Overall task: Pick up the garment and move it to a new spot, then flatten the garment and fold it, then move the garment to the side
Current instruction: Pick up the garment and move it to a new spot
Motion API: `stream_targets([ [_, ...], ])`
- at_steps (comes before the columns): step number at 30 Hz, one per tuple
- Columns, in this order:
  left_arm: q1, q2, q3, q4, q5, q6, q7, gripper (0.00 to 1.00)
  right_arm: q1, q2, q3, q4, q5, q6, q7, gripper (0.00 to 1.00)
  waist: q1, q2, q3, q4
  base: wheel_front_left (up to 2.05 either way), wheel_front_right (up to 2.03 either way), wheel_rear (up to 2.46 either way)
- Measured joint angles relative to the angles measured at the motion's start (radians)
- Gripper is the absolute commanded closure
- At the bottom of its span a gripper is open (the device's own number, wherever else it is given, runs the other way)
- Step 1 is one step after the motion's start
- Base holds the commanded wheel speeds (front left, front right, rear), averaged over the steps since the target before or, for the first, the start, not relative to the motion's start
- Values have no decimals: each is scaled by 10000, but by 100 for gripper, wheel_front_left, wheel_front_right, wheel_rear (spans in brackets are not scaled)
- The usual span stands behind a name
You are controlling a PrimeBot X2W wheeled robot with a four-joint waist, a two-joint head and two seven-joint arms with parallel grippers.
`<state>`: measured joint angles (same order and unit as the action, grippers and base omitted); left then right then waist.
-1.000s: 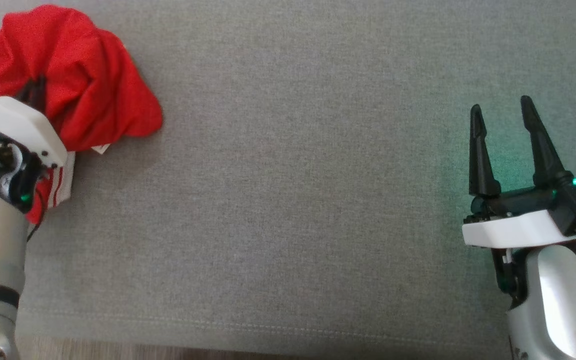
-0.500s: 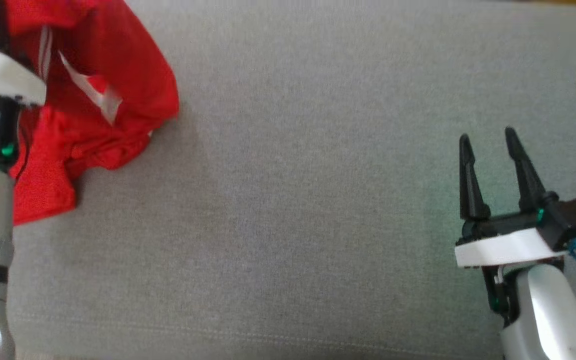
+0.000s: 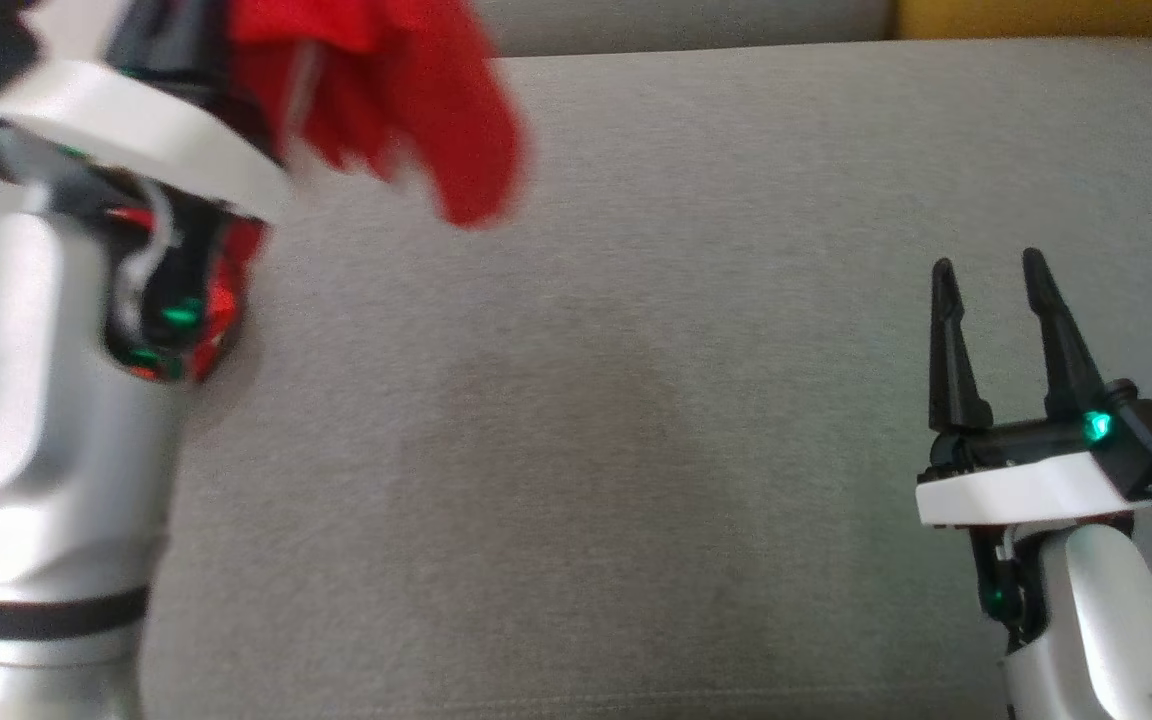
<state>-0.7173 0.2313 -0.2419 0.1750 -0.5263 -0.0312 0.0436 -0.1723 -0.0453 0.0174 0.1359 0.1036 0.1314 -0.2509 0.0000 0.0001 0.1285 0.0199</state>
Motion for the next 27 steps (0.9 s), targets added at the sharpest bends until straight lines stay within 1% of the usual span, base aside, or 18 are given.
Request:
stream_targets([
  [4,239,-291,-543,-247,215,251,274,100,-36,2,2,-213,125,0,0,0,0,0,36,-604,0,0,0],
  [8,472,-550,-1091,77,554,410,349,100,-144,2,-33,-391,261,0,0,0,0,0,160,-1265,0,0,0],
  [14,516,-892,-1762,1398,1358,717,-96,100,-483,0,4,-706,545,0,-2,0,0,0,485,-2262,0,0,0],
  [19,464,-1521,-2205,2911,1494,853,-662,100,-491,2,-38,-857,732,0,-4,0,0,0,868,-2964,0,0,0],
  [21,333,-1724,-2470,3588,1494,851,-876,100,-500,6,-245,-861,759,0,-13,0,0,0,994,-3197,0,0,0],
  [23,197,-1818,-2754,4096,1384,836,-1045,100,-593,10,-575,-857,1064,0,-13,0,0,0,1079,-3401,0,0,0],
  [24,116,-1839,-2974,4268,1298,800,-1114,84,-665,6,-800,-859,1283,0,-13,0,0,0,1108,-3481,0,0,0],
  [25,68,-1864,-3114,4389,1187,736,-1208,15,-714,4,-953,-861,1363,0,-15,0,0,0,1126,-3532,0,0,0],
  [26,31,-1893,-3283,4474,1032,738,-1317,0,-741,2,-1045,-849,1348,0,-15,0,0,0,1125,-3556,0,0,0],
  [27,15,-1910,-3427,4487,777,740,-1423,0,-754,2,-1093,-823,1317,0,-13,0,0,0,1097,-3555,0,0,0],
])
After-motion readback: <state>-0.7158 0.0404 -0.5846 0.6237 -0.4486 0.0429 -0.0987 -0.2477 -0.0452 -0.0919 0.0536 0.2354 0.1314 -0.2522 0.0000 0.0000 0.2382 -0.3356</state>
